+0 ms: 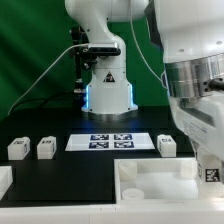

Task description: Assemble one leg

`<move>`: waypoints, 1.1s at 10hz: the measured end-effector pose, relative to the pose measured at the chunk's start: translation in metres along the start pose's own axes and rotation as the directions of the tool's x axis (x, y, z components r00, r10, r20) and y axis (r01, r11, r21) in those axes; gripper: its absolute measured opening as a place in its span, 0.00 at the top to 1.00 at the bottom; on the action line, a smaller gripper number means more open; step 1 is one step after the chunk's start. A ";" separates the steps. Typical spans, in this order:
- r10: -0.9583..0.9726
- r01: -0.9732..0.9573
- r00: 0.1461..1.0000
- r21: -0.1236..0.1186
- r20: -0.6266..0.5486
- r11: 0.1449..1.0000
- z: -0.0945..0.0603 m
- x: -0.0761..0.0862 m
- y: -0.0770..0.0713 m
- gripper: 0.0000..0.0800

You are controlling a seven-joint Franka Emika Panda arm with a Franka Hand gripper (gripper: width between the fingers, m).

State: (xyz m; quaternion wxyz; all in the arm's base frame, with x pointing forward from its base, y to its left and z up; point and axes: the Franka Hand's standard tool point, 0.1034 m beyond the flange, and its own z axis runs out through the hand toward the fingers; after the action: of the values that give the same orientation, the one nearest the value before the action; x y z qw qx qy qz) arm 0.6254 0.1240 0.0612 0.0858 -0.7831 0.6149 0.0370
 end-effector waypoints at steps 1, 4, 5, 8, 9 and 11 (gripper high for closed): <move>-0.146 0.146 0.989 -0.006 -0.004 0.989 0.000 -0.001 0.000 0.20; -0.396 0.396 0.918 -0.008 -0.004 0.918 0.000 0.001 0.001 0.19; -0.508 0.507 0.862 -0.011 -0.004 0.862 0.000 0.001 0.001 0.19; -0.867 0.864 0.498 -0.072 -0.017 0.498 0.001 0.000 0.000 0.19; -0.871 0.869 0.490 -0.072 -0.016 0.490 0.001 0.001 0.000 0.19; -0.854 0.851 0.520 -0.070 -0.019 0.520 0.001 0.001 0.000 0.47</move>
Offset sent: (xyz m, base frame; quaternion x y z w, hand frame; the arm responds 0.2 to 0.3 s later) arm 0.0000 0.0000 0.0000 0.0000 0.0000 -0.1790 0.9838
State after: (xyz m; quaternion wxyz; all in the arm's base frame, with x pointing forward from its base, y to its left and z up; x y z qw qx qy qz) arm 0.6257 0.1232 0.0597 0.0569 -0.9864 0.1539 -0.0134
